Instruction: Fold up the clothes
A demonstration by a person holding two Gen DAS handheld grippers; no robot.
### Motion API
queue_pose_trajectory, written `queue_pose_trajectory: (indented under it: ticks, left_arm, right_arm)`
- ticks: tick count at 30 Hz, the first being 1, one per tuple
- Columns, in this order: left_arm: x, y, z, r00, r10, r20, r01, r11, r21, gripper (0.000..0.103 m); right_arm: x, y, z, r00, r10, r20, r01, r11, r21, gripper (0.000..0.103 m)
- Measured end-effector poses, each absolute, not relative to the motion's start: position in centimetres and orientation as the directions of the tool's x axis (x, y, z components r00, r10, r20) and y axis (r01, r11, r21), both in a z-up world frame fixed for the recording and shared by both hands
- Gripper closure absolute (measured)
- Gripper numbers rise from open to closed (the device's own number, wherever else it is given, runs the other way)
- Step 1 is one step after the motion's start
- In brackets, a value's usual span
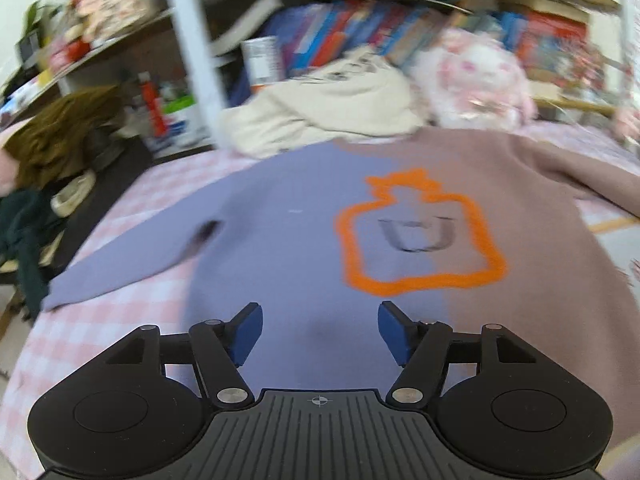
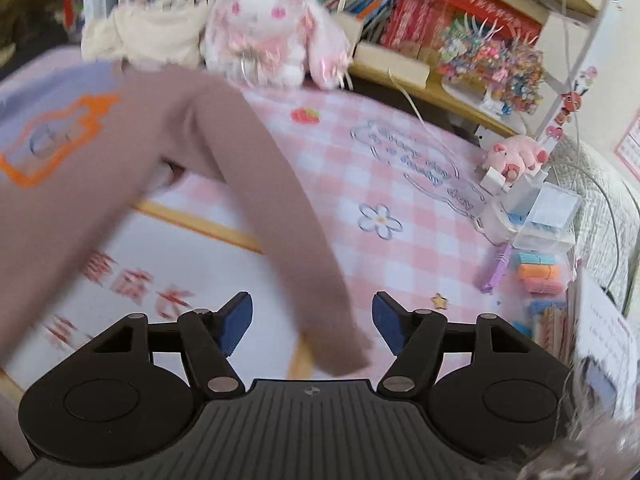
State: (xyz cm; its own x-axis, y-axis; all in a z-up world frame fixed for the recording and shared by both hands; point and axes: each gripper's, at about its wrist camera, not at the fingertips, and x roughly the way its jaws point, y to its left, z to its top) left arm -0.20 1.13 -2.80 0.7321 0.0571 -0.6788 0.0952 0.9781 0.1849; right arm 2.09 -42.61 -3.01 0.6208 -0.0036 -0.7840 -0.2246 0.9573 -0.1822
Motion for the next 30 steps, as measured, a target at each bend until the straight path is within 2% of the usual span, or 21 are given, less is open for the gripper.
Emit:
queue_pose_trajectory:
  ticks: [2,3,4,5,7,8,9,11,14,17,20,24,25,27,28,30]
  left_arm:
    - [-0.5,-0.7,-3.1,0.726,0.043,-0.687,0.126,0.973,0.194,0.038]
    - [-0.6,-1.6,-3.2,0.723,0.035,-0.69,0.142,0.97,0.198,0.038]
    - [-0.7,-2.5,-3.4,0.719,0.028,-0.694,0.158,0.966,0.203,0.038]
    - [-0.9,-3.4,-3.5,0.716,0.021,-0.698,0.173,0.963,0.207,0.038]
    - [-1.2,-5.0,-3.8,0.709,0.017,-0.705,0.194,0.956,0.218,0.038]
    - [-1.5,-5.5,-3.8,0.706,0.026,-0.708,0.193,0.955,0.227,0.038]
    - [-1.7,-5.8,-3.9,0.703,0.032,-0.71,0.188,0.955,0.229,0.038]
    - [-1.9,-6.3,-3.9,0.699,0.045,-0.714,0.172,0.958,0.228,0.038]
    - [-2.1,-7.0,-3.8,0.695,0.064,-0.716,0.137,0.966,0.219,0.038]
    - [-2.4,-7.8,-3.5,0.697,0.074,-0.713,0.115,0.97,0.213,0.038]
    - [-2.7,-8.7,-3.2,0.697,0.092,-0.711,0.106,0.968,0.228,0.038]
    - [-3.3,-9.0,-2.9,0.69,0.128,-0.712,0.088,0.962,0.259,0.038]
    - [-3.5,-9.0,-2.8,0.687,0.138,-0.713,0.082,0.96,0.266,0.038]
    - [-3.8,-8.8,-2.6,0.685,0.161,-0.711,0.067,0.957,0.281,0.038]
    - [-4.0,-8.5,-2.4,0.684,0.175,-0.708,0.054,0.956,0.289,0.038]
    - [-4.3,-7.7,-2.2,0.68,0.2,-0.705,0.029,0.954,0.299,0.037]
  right_arm:
    - [2.3,-43.5,-3.6,0.602,0.003,-0.798,-0.246,0.952,-0.181,0.046]
    - [2.5,-43.9,-3.9,0.593,0.015,-0.805,-0.26,0.95,-0.174,0.058]
    - [2.7,-44.1,-4.2,0.576,0.031,-0.817,-0.282,0.945,-0.163,0.08]
    - [2.7,-44.1,-4.2,0.552,0.052,-0.832,-0.315,0.937,-0.151,0.092]
    - [2.5,-43.9,-3.7,0.5,0.137,-0.855,-0.394,0.915,-0.084,0.095]
    - [2.2,-44.0,-2.8,0.464,0.235,-0.854,-0.436,0.9,0.01,0.095]
    - [2.1,-44.6,-1.5,0.43,0.385,-0.817,-0.466,0.869,0.164,0.095]
    - [1.9,-45.9,1.0,0.361,0.629,-0.688,-0.501,0.754,0.426,0.095]
    - [4.5,-49.0,0.4,0.503,0.405,-0.763,-0.343,0.904,0.255,0.095]
    - [7.1,-52.1,-0.2,0.594,0.155,-0.79,-0.157,0.985,0.076,0.095]
    - [10.0,-54.1,-2.4,0.563,0.103,-0.82,-0.095,0.994,0.059,0.095]
    - [11.7,-53.7,-4.2,0.572,0.021,-0.82,-0.094,0.995,-0.04,0.092]
    - [12.0,-53.5,-4.5,0.58,-0.004,-0.814,-0.091,0.993,-0.07,0.087]
    - [12.5,-53.1,-5.2,0.597,-0.054,-0.8,-0.084,0.988,-0.129,0.069]
    - [12.7,-52.9,-5.4,0.606,-0.08,-0.791,-0.076,0.984,-0.159,0.057]
    - [12.4,-53.0,-5.0,0.638,-0.127,-0.76,-0.017,0.984,-0.179,0.055]
